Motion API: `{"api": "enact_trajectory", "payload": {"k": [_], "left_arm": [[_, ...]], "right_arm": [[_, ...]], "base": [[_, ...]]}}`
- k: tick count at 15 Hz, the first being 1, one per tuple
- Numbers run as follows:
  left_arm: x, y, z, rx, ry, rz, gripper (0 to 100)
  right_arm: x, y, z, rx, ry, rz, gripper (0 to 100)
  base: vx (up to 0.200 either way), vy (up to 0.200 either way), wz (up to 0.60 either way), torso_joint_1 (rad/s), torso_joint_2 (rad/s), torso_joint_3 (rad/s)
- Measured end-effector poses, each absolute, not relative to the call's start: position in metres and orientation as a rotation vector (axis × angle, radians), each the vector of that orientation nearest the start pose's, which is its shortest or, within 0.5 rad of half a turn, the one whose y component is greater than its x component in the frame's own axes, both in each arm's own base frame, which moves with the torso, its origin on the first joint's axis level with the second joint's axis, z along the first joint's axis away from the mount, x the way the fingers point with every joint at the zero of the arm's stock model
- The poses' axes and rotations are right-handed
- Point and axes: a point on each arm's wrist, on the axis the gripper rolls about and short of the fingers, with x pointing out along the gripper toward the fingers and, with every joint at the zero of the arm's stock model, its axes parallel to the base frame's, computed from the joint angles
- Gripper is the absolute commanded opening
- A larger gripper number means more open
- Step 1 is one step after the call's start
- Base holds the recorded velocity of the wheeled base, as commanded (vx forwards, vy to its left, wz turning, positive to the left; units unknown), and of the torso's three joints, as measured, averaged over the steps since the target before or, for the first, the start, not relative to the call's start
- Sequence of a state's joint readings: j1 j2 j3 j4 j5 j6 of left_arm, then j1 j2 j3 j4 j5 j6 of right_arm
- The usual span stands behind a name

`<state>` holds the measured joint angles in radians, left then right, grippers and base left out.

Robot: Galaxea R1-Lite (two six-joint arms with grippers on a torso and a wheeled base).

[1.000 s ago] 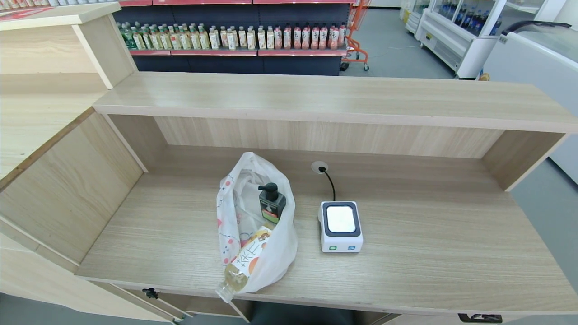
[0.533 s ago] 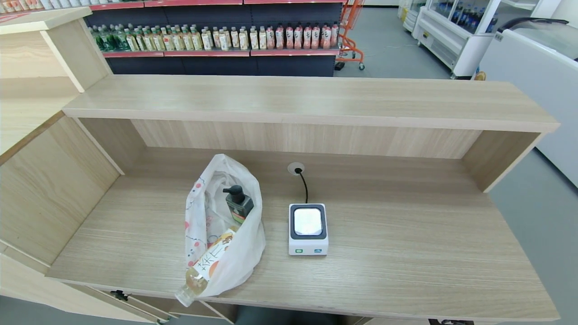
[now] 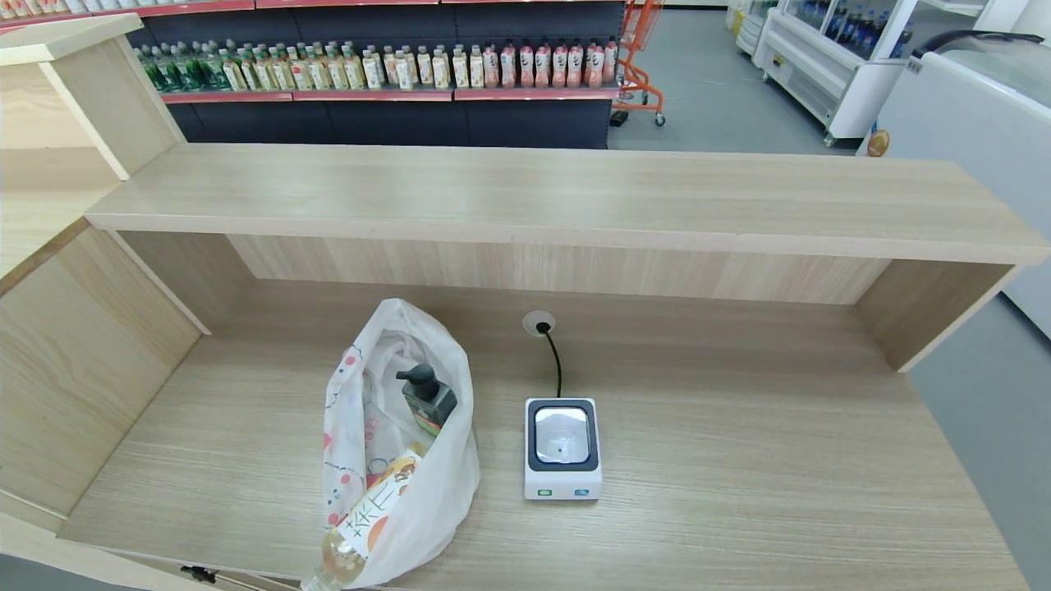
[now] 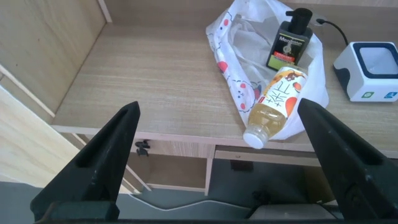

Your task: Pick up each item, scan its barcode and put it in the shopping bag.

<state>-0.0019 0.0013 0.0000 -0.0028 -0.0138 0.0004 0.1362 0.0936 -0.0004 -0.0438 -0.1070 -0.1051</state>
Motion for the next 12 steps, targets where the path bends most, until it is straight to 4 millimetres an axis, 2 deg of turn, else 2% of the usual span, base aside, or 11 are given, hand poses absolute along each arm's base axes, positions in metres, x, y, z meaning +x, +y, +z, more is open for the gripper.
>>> {"api": "enact_trajectory", "payload": {"k": [5, 11, 12], "left_arm": [[-0.0227, -0.0002, 0.0758, 0.0, -0.001, -0.017, 100], [-0.0227, -0.0002, 0.0758, 0.0, -0.001, -0.016, 100], [-0.0227, -0.0002, 0.0758, 0.0, -0.001, -0.017, 100]], "right_arm": [[-0.015, -0.0045, 0.0817, -0.099, 0.049, 0.029, 100], [-0.0149, -0.0045, 0.081, 0.022, 0.058, 0.028, 100], [-0.0149, -0.0045, 0.081, 0.025, 0.059, 0.028, 0]], "base": [[0.0, 0.0, 0.0, 0.0, 0.0, 0.0], [0.0, 0.0, 0.0, 0.0, 0.0, 0.0], [0.0, 0.0, 0.0, 0.0, 0.0, 0.0]]}}
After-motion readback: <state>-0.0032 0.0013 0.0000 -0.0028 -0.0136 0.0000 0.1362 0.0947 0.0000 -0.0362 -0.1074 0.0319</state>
